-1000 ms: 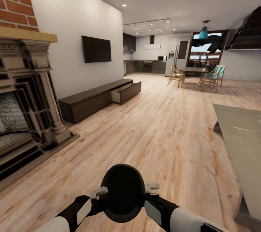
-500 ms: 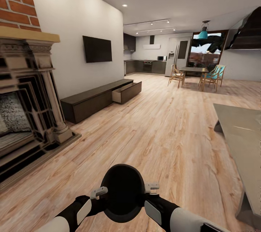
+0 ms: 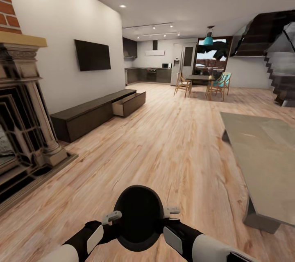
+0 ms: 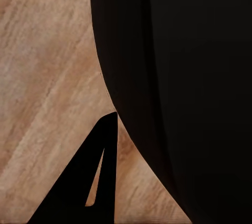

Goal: Place each of the two pumpkins and all three candles from the living room inside a cabinet in the living room (use any cabinet), then make sure every cabinet is closed, and position the cauldron so it is next to a table in the living room.

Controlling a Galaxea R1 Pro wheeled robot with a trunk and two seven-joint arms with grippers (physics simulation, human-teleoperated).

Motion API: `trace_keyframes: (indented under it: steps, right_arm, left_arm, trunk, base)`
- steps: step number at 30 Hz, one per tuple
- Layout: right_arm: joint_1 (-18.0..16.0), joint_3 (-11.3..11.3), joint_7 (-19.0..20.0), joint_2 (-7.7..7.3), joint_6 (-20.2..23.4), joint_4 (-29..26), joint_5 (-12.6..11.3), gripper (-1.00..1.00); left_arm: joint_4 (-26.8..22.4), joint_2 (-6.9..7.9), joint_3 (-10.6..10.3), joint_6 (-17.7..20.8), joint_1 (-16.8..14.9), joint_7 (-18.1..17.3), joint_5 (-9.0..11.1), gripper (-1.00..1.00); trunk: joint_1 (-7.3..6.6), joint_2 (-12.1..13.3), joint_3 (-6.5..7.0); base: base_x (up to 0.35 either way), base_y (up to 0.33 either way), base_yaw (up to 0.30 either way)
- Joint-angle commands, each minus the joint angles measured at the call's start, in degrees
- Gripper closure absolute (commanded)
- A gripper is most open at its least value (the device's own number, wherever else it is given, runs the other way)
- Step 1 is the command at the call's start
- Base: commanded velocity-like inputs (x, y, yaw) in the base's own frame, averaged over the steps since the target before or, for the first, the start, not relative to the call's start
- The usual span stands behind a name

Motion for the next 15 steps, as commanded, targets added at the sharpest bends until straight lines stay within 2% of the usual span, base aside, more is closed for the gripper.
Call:
trace_keyframes:
  steps: [1,10,15]
  right_arm:
    - [-0.08,-1.58,3.73,-0.08,-1.50,-0.30,0.44,1.00]
    - [-0.08,-1.58,3.73,-0.08,-1.38,-0.30,0.44,1.00]
    - [-0.08,-1.58,3.73,-0.08,-1.38,-0.30,0.43,1.00]
  left_arm:
    - [-0.13,2.29,1.01,0.29,-0.01,-0.28,4.17,1.00]
    - [-0.14,2.30,1.02,0.29,-0.01,-0.28,4.17,1.00]
    - [-0.13,2.29,1.02,0.29,-0.01,-0.28,4.17,1.00]
  trunk:
    - [-0.04,-0.04,-0.05]
    - [-0.04,-0.04,-0.05]
    - [-0.04,-0.04,-0.05]
  base:
    - [-0.217,-0.122,-0.142]
    - [-0.084,-0.042,-0.024]
    - [-0.285,-0.001,0.000]
